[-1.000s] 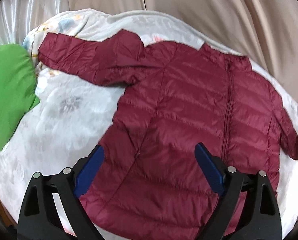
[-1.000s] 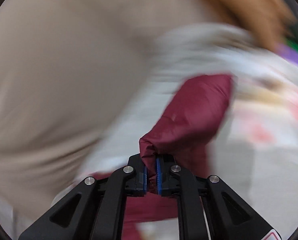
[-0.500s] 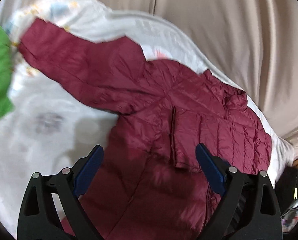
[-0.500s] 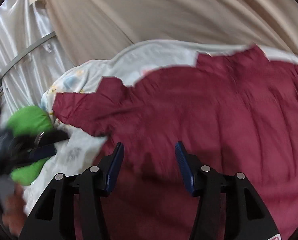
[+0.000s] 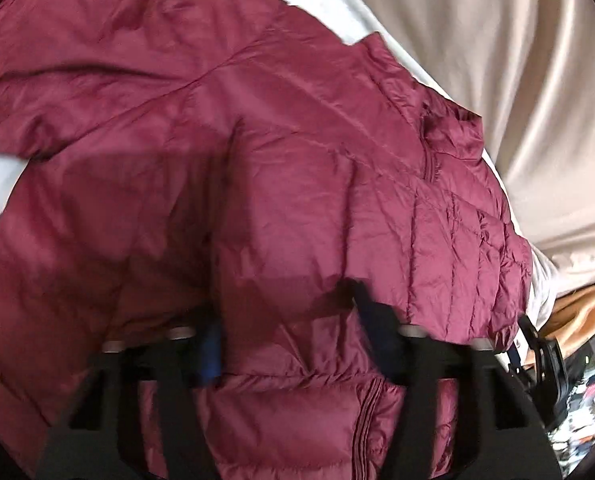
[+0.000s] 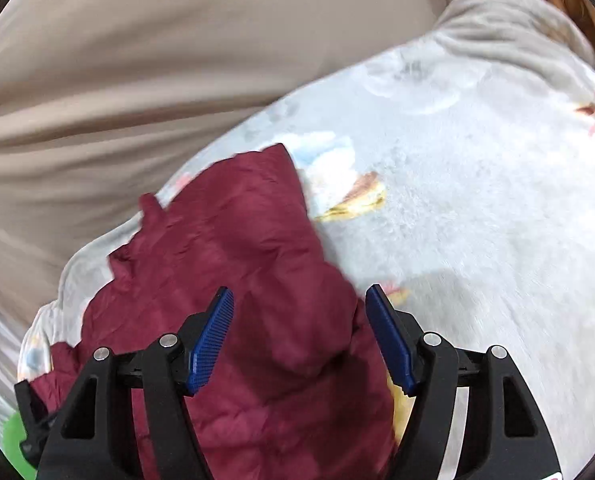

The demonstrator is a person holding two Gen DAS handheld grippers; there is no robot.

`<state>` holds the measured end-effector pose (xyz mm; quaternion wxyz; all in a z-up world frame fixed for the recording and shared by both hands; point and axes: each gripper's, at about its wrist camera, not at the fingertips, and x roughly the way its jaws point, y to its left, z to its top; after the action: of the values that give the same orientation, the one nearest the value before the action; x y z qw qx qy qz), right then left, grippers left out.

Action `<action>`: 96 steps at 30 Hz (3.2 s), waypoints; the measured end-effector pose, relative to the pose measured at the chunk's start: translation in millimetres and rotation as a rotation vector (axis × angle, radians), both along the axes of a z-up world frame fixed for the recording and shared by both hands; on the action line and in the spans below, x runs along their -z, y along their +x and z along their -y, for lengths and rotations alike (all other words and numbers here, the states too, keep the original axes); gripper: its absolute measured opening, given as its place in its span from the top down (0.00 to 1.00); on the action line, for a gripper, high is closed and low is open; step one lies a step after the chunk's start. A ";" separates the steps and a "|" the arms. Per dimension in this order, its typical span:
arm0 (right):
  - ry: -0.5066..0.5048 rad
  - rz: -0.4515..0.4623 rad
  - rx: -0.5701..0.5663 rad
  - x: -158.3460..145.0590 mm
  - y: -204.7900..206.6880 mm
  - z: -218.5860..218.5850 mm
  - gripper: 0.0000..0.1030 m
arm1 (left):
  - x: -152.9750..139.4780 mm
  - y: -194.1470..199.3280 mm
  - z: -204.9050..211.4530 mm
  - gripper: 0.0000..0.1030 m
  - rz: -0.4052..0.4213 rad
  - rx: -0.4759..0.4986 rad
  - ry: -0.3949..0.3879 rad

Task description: Fold large clothes

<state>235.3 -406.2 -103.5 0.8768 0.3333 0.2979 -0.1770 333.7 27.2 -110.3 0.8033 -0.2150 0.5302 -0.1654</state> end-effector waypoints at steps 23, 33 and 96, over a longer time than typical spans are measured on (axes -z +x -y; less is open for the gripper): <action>-0.112 -0.080 -0.075 -10.8 -84.8 -29.9 0.46 | -41.4 -41.5 -61.5 0.28 0.253 -0.153 0.149; 0.020 -0.321 -0.175 55.3 -214.1 -79.1 0.39 | 17.6 -170.2 -169.2 0.32 -0.085 -0.171 0.218; -0.249 -0.430 -0.244 31.5 -153.5 -109.7 1.00 | -4.0 -151.5 -6.6 0.70 0.088 0.003 0.220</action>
<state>81.8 -296.5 -134.9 0.8425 0.1396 0.4911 -0.1720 182.3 33.8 -106.4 0.8442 -0.1174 0.5098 -0.1167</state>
